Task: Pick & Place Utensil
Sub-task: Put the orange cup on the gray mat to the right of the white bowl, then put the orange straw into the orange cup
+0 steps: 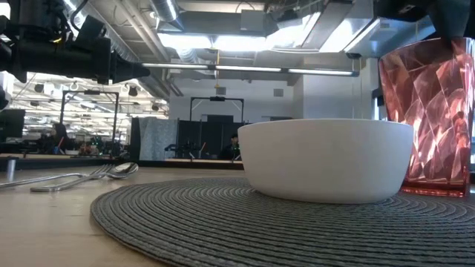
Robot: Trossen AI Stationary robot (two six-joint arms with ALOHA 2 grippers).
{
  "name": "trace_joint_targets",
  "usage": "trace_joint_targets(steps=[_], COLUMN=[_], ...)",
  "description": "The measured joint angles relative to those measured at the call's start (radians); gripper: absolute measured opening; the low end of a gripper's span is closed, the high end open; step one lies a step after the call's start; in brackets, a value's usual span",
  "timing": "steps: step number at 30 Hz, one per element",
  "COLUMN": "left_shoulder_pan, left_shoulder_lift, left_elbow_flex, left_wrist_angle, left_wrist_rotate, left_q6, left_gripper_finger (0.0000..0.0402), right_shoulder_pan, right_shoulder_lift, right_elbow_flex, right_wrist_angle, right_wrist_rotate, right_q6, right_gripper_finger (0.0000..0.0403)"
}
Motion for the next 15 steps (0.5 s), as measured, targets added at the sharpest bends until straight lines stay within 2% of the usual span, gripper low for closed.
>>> trace_joint_targets(steps=[10, 13, 15], left_shoulder_pan=[0.000, 0.000, 0.000], left_shoulder_lift=[0.000, 0.000, 0.000], left_elbow_flex=[0.000, 0.000, 0.000], left_wrist_angle=[0.000, 0.000, 0.000], left_wrist_rotate=[0.000, 0.000, 0.000], left_q6=[0.007, 0.007, 0.007], left_gripper_finger=[0.0003, 0.0003, 0.0003], right_shoulder_pan=[0.002, 0.002, -0.002], right_shoulder_lift=[0.000, -0.001, -0.001], right_elbow_flex=[0.175, 0.275, 0.351], right_wrist_angle=[-0.094, -0.155, -0.188], right_wrist_rotate=[0.022, 0.127, 0.258], right_q6=[-0.031, -0.068, -0.104], right_gripper_finger=[0.0131, 0.0130, 0.0125])
